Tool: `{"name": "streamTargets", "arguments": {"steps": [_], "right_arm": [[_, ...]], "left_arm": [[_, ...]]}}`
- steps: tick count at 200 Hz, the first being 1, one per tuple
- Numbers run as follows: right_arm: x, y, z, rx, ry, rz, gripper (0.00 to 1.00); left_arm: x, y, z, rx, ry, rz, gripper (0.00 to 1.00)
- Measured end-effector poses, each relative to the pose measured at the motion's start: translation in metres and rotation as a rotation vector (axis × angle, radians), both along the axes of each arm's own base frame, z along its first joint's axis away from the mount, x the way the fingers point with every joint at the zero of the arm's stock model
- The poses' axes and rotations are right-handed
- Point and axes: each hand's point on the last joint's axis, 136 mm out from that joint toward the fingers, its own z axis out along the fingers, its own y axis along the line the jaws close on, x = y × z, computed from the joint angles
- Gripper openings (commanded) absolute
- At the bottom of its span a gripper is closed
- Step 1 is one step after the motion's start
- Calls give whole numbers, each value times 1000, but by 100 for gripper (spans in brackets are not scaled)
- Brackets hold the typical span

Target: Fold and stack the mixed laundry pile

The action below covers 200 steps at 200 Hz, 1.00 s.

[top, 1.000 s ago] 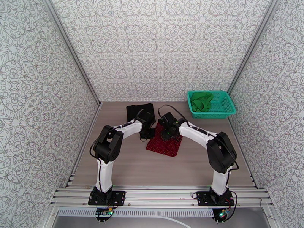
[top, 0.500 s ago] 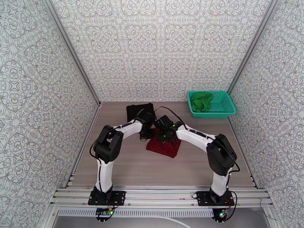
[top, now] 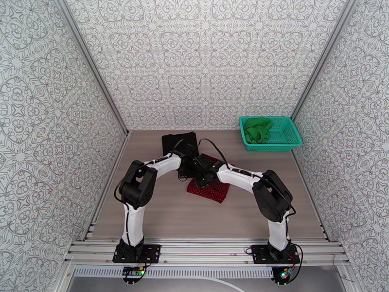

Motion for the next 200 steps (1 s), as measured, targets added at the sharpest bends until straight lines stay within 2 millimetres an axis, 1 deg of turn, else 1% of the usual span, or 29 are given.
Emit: {"name": "streamTargets", "arguments": {"steps": [11, 16, 26, 34, 39, 51, 59, 67, 77, 88, 103, 107, 115, 119, 128, 135, 147, 159, 173, 186, 200], "right_arm": [[-1, 4, 1, 18, 3, 6, 40], [-1, 6, 2, 29, 6, 11, 44], [-2, 10, 4, 48, 7, 16, 49], [-4, 12, 7, 63, 9, 18, 51], [-5, 13, 10, 74, 7, 23, 53], [-9, 13, 21, 105, -2, 26, 54], [-12, 12, 32, 129, -8, 26, 55], [-15, 11, 46, 158, -23, 27, 55], [-18, 8, 69, 210, -52, 22, 55], [-20, 2, 96, 270, -89, 11, 52], [-17, -15, 132, 353, -142, -25, 43], [-16, -18, 138, 369, -151, -33, 39], [-10, -32, 152, 403, -177, -62, 32], [-6, -39, 156, 418, -180, -85, 29], [5, -56, 160, 429, -196, -121, 21], [13, -68, 158, 433, -196, -150, 15], [29, -86, 147, 430, -175, -203, 5], [45, -100, 126, 414, -137, -246, 0], [58, -109, 94, 387, -74, -274, 0], [64, -112, 59, 355, 2, -290, 0], [67, -111, 26, 324, 76, -300, 0]], "left_arm": [[1, 5, 1, 17, 1, 0, 0], [2, 9, 1, 32, 0, 5, 0], [3, 17, 3, 55, 0, 14, 0], [5, 23, 9, 73, -8, 18, 0], [7, 26, 14, 82, -16, 20, 2], [11, 33, 32, 100, -51, 32, 8], [15, 35, 52, 102, -93, 38, 11], [16, 37, 72, 101, -134, 41, 13], [15, 37, 98, 95, -191, 44, 15], [10, 35, 127, 83, -251, 44, 14], [-2, 26, 158, 59, -313, 31, 7], [-5, 22, 163, 51, -322, 24, 6], [-14, 11, 172, 28, -338, 11, 2], [-18, 5, 175, 21, -345, -6, 0], [-29, -13, 177, -9, -341, -29, 0], [-37, -28, 175, -31, -334, -59, 0], [-52, -53, 166, -63, -305, -103, 0], [-64, -80, 153, -95, -273, -140, 0], [-72, -105, 131, -109, -231, -162, 0], [-76, -117, 106, -98, -188, -162, 0], [-76, -118, 78, -72, -146, -144, 0]]}}
